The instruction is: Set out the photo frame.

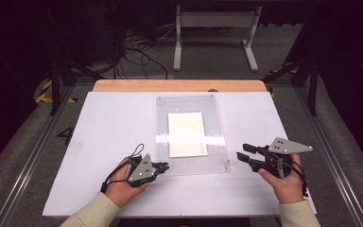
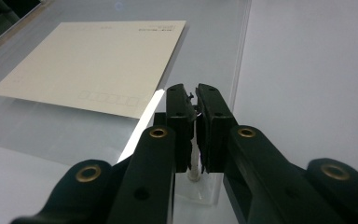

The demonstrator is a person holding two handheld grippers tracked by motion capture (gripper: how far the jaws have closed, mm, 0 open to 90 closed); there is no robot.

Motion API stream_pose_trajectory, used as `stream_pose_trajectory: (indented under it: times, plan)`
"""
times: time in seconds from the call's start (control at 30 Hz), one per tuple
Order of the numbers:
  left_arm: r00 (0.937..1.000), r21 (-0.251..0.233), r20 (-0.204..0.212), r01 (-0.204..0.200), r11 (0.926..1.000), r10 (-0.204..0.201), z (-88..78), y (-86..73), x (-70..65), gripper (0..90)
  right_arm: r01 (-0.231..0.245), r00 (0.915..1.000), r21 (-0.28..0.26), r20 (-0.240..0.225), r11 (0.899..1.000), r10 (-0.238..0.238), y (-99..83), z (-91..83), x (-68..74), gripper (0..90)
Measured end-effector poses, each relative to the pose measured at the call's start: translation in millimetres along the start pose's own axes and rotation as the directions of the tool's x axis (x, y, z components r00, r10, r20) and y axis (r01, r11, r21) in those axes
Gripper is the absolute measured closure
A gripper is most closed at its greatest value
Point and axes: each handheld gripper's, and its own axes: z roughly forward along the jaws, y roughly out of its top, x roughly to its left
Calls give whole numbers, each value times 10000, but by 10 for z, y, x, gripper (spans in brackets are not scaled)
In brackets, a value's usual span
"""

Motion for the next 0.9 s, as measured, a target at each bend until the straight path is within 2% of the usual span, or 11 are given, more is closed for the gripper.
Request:
stream_pose_trajectory:
  times: [0.17, 0.27, 0.3, 0.5, 0.53, 0.57, 0.6, 0.63, 0.7, 0.77, 0.9]
  plan:
    - [9991, -15, -216, -370, 9993, 369, -1, -11, -49, 844, 62, 10000, -59, 3, 10000, -62, 29, 3, 5, 567]
    - [9948, 151, -487, -891, 9959, 898, -4, -12, -101, 845, 156, 9999, -90, -18, 9998, -156, 58, 13, 10, 568]
    - [9948, 151, -487, -891, 9959, 898, -4, -12, -101, 844, 156, 9999, -90, -18, 9998, -156, 58, 13, 10, 568]
    - [9834, 528, -918, -1518, 9870, 1562, 6, -19, -197, 844, 213, 9998, -307, -41, 9993, -215, 119, 31, 2, 590]
    - [9808, 576, -1003, -1619, 9851, 1670, 5, -21, -210, 844, 213, 9998, -307, -41, 9993, -215, 119, 31, 2, 590]
    - [9741, 718, -1251, -1805, 9810, 1884, 8, -25, -253, 842, 240, 9997, -347, -79, 9991, -243, 137, 42, 0, 607]
    - [9741, 718, -1251, -1805, 9810, 1884, 8, -25, -253, 841, 241, 9996, -372, -112, 9990, -245, 147, 48, 0, 609]
    - [9686, 816, -1390, -1961, 9772, 2060, 10, -25, -278, 841, 242, 9996, -426, -153, 9988, -249, 158, 54, -2, 608]
    - [9665, 858, -1433, -2020, 9756, 2128, 12, -26, -292, 841, 262, 9996, -442, -131, 9987, -268, 170, 58, -3, 606]
    - [9596, 966, -1576, -2201, 9707, 2332, 13, -29, -318, 842, 304, 9995, -462, -81, 9985, -308, 197, 59, -7, 608]
    - [9515, 1065, -1708, -2402, 9649, 2557, 17, -39, -366, 847, 257, 9995, -530, -172, 9983, -267, 264, 63, -32, 606]
